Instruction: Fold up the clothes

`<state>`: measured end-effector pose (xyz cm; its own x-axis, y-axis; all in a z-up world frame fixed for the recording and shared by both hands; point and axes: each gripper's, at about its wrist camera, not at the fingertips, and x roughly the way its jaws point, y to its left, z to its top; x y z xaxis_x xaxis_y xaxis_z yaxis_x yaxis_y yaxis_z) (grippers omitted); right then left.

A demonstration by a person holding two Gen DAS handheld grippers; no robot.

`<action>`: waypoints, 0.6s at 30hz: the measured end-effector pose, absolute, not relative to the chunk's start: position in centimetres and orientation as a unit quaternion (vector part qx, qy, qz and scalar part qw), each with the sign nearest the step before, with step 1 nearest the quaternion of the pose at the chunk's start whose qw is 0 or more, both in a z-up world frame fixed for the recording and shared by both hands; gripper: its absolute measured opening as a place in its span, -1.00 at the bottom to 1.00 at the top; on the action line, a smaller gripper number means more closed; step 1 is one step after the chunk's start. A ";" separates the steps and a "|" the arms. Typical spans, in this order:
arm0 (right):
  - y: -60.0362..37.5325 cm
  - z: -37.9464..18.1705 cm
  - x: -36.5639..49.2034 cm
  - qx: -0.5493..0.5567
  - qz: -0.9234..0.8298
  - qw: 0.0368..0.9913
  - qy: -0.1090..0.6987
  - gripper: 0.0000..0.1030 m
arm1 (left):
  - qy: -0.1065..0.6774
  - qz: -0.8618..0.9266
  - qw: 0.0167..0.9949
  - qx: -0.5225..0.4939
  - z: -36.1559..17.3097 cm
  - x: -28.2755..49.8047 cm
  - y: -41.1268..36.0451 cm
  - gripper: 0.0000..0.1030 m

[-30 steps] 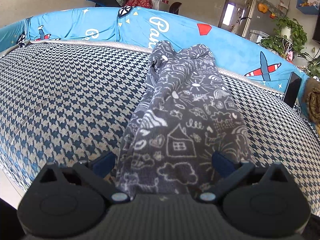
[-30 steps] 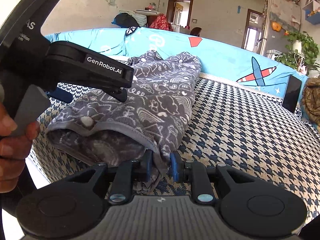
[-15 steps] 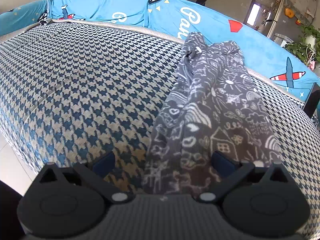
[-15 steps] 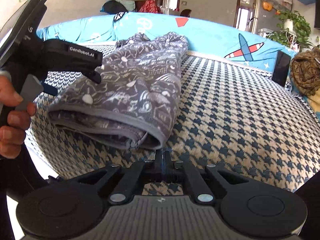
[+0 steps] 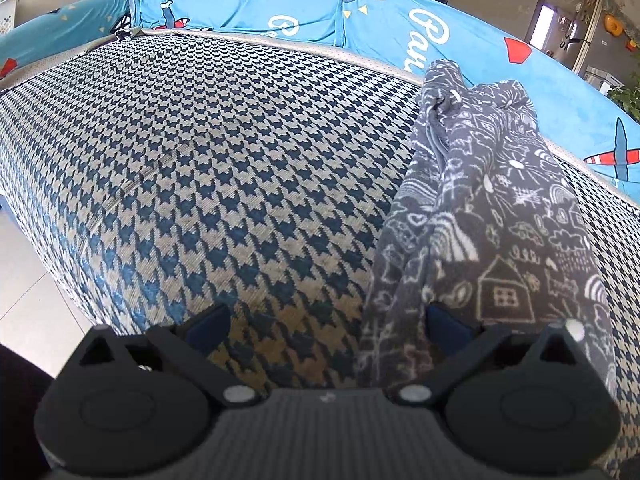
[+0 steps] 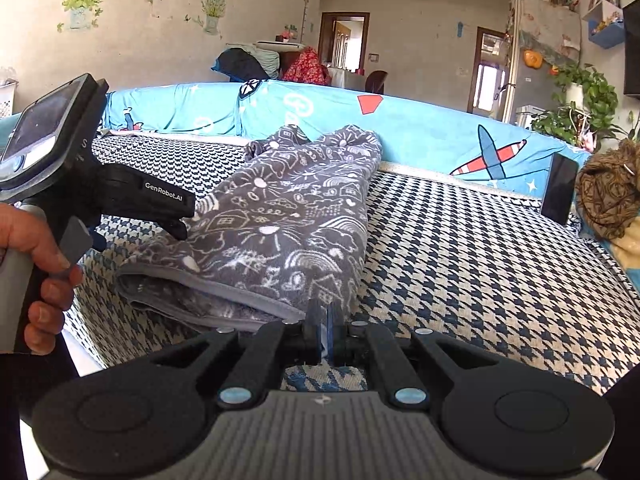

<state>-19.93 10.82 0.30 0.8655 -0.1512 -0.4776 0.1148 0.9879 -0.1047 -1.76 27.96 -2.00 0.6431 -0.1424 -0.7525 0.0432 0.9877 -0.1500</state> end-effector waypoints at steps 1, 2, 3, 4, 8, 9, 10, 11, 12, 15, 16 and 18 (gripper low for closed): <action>10.9 0.3 -19.6 -0.031 -0.064 0.966 0.250 -0.93 | 0.419 -0.051 0.905 -0.057 -2.0 -1.8 28.0 1.00; 10.8 0.4 -19.1 -0.026 -0.059 0.966 0.252 -0.89 | 0.419 -0.050 0.905 -0.056 -2.1 -1.7 28.0 1.00; 10.9 0.3 -18.5 -0.023 -0.053 0.965 0.255 -0.85 | 0.418 -0.049 0.905 -0.054 -2.1 -1.7 28.0 1.00; 11.0 0.3 -18.1 -0.020 -0.049 0.965 0.258 -0.85 | 0.418 -0.050 0.905 -0.054 -2.1 -1.7 28.0 1.00; 11.8 -0.3 -16.7 -0.024 -0.033 0.963 0.266 -0.81 | 0.415 -0.045 0.907 -0.050 -2.2 -1.6 28.1 1.00; 12.2 -0.6 -16.4 -0.029 -0.024 0.962 0.271 -0.71 | 0.416 -0.045 0.907 -0.052 -2.2 -1.6 28.2 1.00; 12.5 -1.1 -16.1 -0.035 -0.013 0.959 0.282 -0.65 | 0.416 -0.045 0.906 -0.054 -2.3 -1.6 28.2 1.00; 12.9 -1.6 -15.9 -0.041 -0.010 0.955 0.293 -0.56 | 0.418 -0.045 0.906 -0.056 -2.3 -1.5 28.3 1.00; 13.2 -2.0 -15.9 -0.049 -0.010 0.953 0.299 -0.52 | 0.419 -0.045 0.905 -0.061 -2.4 -1.5 28.5 1.00; 14.1 -2.5 -16.0 -0.082 -0.004 0.950 0.301 -0.42 | 0.420 -0.043 0.904 -0.065 -2.4 -1.5 28.6 1.00; 14.1 -2.6 -16.1 -0.081 0.000 0.949 0.303 -0.41 | 0.420 -0.043 0.904 -0.067 -2.4 -1.5 28.6 1.00; 13.8 -2.8 -16.1 -0.065 0.005 0.949 0.308 -0.40 | 0.421 -0.042 0.904 -0.069 -2.5 -1.5 28.7 1.00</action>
<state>-16.10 13.84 -2.76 0.8097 -0.0316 -0.5861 -0.0492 0.9914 -0.1214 -1.51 28.67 -2.45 0.6426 -0.1330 -0.7545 0.0171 0.9871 -0.1595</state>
